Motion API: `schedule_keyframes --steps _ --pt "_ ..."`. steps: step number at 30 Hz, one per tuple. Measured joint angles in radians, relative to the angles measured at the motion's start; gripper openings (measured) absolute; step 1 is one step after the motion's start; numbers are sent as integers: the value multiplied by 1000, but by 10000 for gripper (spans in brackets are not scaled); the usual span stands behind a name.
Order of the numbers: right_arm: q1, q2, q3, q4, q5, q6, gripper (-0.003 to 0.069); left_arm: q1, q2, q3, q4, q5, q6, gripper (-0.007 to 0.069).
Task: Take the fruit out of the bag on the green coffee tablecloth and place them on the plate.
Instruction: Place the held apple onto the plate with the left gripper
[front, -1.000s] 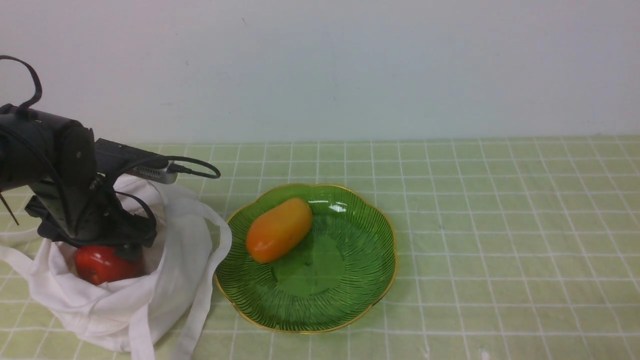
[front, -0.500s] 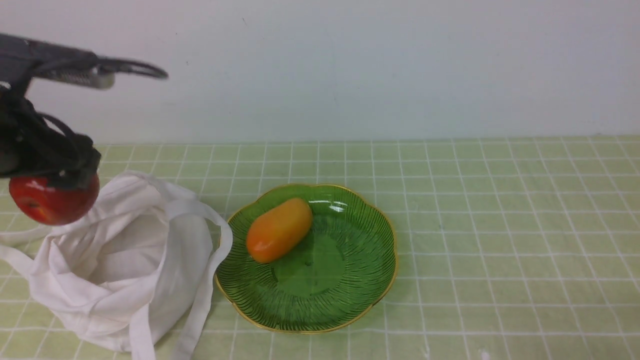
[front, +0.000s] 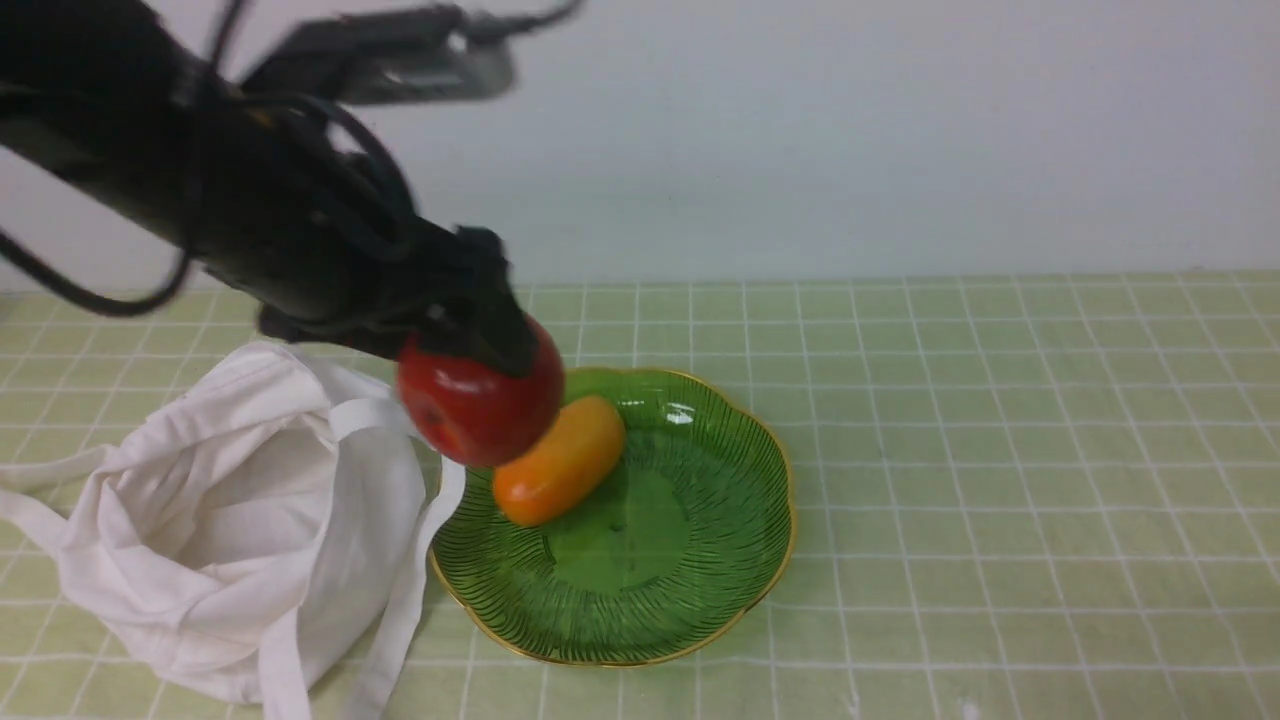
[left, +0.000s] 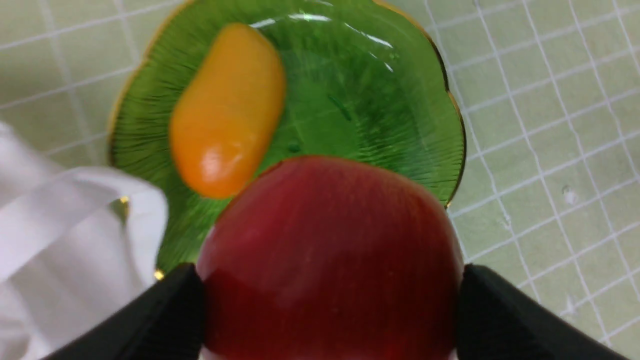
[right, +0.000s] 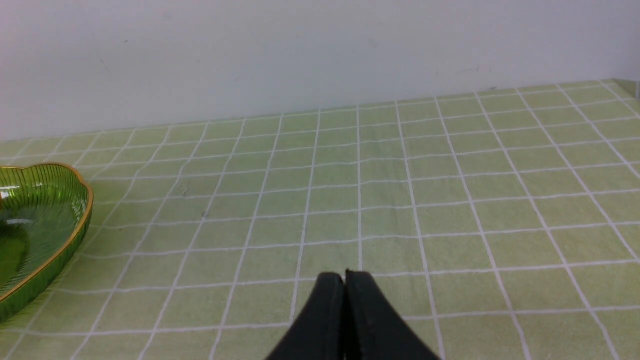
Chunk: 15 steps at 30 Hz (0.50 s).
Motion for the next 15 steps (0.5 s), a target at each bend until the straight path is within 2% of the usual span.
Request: schedule_keyframes --steps 2,6,15 --pt "0 0 0 0 0 0 -15 -87 82 0 36 -50 1 589" --pt "0 0 0 0 0 0 -15 -174 216 0 118 -135 4 589" --pt "0 0 0 0 0 0 -15 -208 340 0 179 -254 -43 589"
